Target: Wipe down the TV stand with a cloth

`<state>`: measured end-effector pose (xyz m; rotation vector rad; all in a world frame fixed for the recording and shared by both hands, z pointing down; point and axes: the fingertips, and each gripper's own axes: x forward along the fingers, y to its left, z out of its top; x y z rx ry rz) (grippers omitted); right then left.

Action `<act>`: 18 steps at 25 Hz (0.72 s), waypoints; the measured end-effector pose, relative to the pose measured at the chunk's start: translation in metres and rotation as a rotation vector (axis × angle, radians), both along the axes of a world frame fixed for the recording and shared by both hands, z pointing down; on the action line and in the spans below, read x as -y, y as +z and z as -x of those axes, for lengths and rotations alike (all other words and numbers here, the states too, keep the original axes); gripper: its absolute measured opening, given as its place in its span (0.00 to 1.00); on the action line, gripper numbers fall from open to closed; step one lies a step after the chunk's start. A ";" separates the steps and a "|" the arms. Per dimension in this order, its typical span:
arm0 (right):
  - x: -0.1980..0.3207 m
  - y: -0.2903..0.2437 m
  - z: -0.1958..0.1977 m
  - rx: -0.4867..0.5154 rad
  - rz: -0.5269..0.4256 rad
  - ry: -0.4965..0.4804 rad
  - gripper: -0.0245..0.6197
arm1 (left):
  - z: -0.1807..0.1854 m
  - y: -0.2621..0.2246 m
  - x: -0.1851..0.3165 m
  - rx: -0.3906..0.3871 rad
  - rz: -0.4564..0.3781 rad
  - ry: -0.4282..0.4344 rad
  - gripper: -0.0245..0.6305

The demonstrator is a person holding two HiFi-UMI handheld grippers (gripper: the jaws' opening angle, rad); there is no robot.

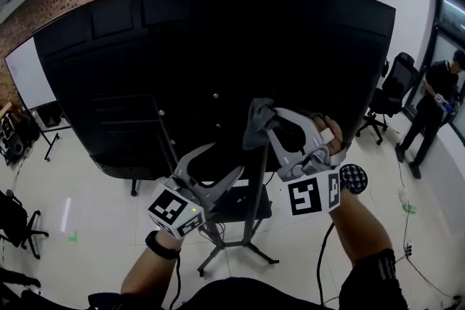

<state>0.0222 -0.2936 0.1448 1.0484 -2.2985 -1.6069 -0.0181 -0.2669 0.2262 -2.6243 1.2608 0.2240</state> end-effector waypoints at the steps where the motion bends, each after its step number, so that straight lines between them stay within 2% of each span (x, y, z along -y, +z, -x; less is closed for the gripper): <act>1: -0.008 -0.003 0.017 -0.007 -0.009 -0.013 0.07 | 0.016 -0.002 -0.005 -0.004 -0.005 -0.015 0.47; 9: -0.046 -0.011 0.157 -0.091 -0.033 -0.102 0.07 | 0.144 -0.017 -0.036 -0.031 -0.028 -0.144 0.47; 14: -0.054 -0.001 0.240 -0.178 -0.076 -0.089 0.07 | 0.218 -0.014 -0.057 -0.045 -0.031 -0.216 0.47; 18: -0.054 0.002 0.302 -0.243 -0.098 -0.068 0.07 | 0.262 -0.009 -0.068 -0.043 -0.022 -0.253 0.47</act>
